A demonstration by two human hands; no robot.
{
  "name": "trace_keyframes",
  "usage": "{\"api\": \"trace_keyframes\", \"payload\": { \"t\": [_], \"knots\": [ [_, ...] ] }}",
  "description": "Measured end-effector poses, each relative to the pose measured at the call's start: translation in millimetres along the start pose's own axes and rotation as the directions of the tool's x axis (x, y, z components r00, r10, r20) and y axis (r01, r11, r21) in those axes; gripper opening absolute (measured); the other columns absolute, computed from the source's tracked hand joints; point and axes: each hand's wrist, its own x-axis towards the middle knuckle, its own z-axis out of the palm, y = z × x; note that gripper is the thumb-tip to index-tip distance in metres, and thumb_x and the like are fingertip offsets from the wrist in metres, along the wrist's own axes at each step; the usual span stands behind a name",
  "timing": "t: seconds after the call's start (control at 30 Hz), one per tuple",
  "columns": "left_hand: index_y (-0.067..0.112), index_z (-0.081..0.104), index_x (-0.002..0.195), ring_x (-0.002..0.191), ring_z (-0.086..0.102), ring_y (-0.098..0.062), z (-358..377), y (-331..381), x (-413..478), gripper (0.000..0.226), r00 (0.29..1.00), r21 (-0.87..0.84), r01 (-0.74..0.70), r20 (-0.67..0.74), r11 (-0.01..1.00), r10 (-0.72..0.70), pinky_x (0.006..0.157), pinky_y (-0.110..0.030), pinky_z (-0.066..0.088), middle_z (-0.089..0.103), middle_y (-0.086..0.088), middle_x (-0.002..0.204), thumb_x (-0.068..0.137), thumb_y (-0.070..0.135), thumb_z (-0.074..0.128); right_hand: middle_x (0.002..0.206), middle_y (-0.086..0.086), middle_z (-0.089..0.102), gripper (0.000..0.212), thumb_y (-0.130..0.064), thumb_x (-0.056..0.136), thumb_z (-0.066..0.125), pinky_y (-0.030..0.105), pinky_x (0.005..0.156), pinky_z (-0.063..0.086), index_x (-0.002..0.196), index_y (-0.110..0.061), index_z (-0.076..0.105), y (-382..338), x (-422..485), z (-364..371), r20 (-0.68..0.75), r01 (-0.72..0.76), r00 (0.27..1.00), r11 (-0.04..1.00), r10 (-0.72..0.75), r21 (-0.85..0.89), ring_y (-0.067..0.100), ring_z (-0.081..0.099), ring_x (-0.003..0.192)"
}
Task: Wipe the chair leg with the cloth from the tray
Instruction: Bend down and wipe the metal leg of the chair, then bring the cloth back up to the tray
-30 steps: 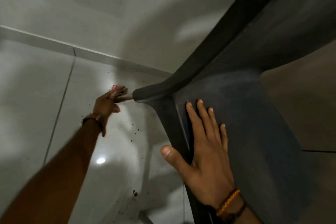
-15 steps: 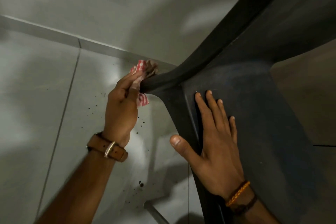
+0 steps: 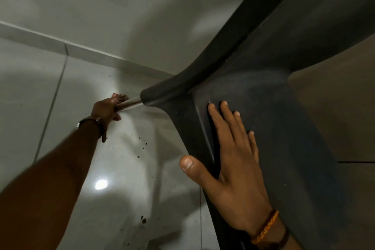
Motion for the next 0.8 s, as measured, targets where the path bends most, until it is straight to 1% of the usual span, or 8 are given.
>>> {"api": "trace_keyframes", "payload": {
  "t": [0.1,0.2,0.3,0.4,0.53,0.6,0.67,0.8],
  "knots": [
    [0.006,0.062,0.142,0.098,0.058,-0.032,2,18,-49,0.046,0.994,-0.066,-0.100,0.025,0.993,0.102,0.107,-0.066,0.048,0.058,-0.037,0.144,0.104,0.033,0.057,0.175,-0.023,-0.004,0.107,-0.103,0.073,0.026,0.054,0.129,-0.006,0.163,-0.049,0.006,1,2,0,0.010,-0.003,1.000,1.000,0.003,-0.003,0.002,-0.013,0.160],
    [0.005,0.065,0.136,0.088,0.062,-0.031,6,38,-109,0.044,0.972,-0.110,-0.229,0.023,0.967,0.233,0.101,-0.068,0.051,0.065,-0.041,0.127,0.103,0.033,0.057,0.177,-0.017,-0.002,0.108,-0.102,0.074,0.027,0.057,0.129,-0.006,0.164,-0.046,0.007,2,1,1,0.011,-0.001,1.000,1.000,0.001,-0.008,0.008,-0.010,0.161],
    [0.010,0.066,0.137,0.099,0.063,-0.029,15,57,-164,0.038,0.947,-0.112,-0.317,0.013,0.942,0.320,0.096,-0.054,0.055,0.069,-0.015,0.111,0.104,0.022,0.050,0.177,-0.014,-0.002,0.108,-0.101,0.074,0.026,0.057,0.128,-0.009,0.164,-0.045,0.006,2,2,0,0.016,-0.012,1.000,1.000,0.013,-0.005,0.012,-0.010,0.162],
    [0.006,0.061,0.142,0.093,0.065,-0.025,19,74,-192,0.038,0.942,-0.101,-0.332,0.021,0.938,0.336,0.092,-0.047,0.054,0.065,-0.010,0.112,0.107,0.010,0.047,0.177,-0.012,-0.003,0.107,-0.100,0.076,0.025,0.057,0.127,-0.012,0.164,-0.044,0.004,3,1,1,0.024,-0.014,1.000,1.000,0.014,-0.015,0.014,-0.011,0.162],
    [0.026,0.063,0.140,0.074,0.068,-0.006,4,100,-219,0.041,0.942,0.082,-0.328,0.109,0.941,0.319,0.070,-0.007,0.056,0.071,0.009,0.098,0.104,0.009,0.060,0.178,-0.009,-0.005,0.106,-0.100,0.078,0.022,0.057,0.125,-0.015,0.165,-0.042,0.001,5,3,2,0.035,-0.015,0.999,0.999,0.016,-0.035,0.018,-0.012,0.162],
    [0.020,0.067,0.140,0.078,0.071,-0.005,-7,119,-239,0.041,0.946,0.105,-0.313,0.126,0.944,0.300,0.073,-0.014,0.059,0.074,0.012,0.104,0.102,0.006,0.063,0.177,-0.008,-0.007,0.105,-0.098,0.080,0.023,0.058,0.125,-0.017,0.165,-0.041,0.000,5,2,-1,0.054,-0.025,0.998,0.999,0.027,-0.044,0.020,-0.014,0.162],
    [0.013,0.068,0.140,0.092,0.073,-0.019,-20,138,-257,0.042,0.951,0.068,-0.292,0.123,0.954,0.282,0.083,-0.030,0.061,0.078,-0.002,0.119,0.101,0.000,0.062,0.177,-0.009,-0.011,0.104,-0.096,0.080,0.026,0.058,0.124,-0.019,0.165,-0.042,-0.002,5,3,-3,0.108,-0.033,0.994,0.999,0.037,-0.033,0.020,-0.018,0.161],
    [0.017,0.076,0.128,0.105,0.075,-0.022,-43,189,-297,0.036,0.939,0.051,-0.316,0.159,0.947,0.305,0.089,-0.040,0.056,0.080,-0.007,0.123,0.098,0.001,0.064,0.175,-0.017,-0.012,0.102,-0.093,0.077,0.030,0.059,0.125,-0.017,0.163,-0.048,0.000,-5,8,-38,0.272,-0.186,0.954,0.962,0.127,0.201,0.020,-0.019,0.161]
  ]
}}
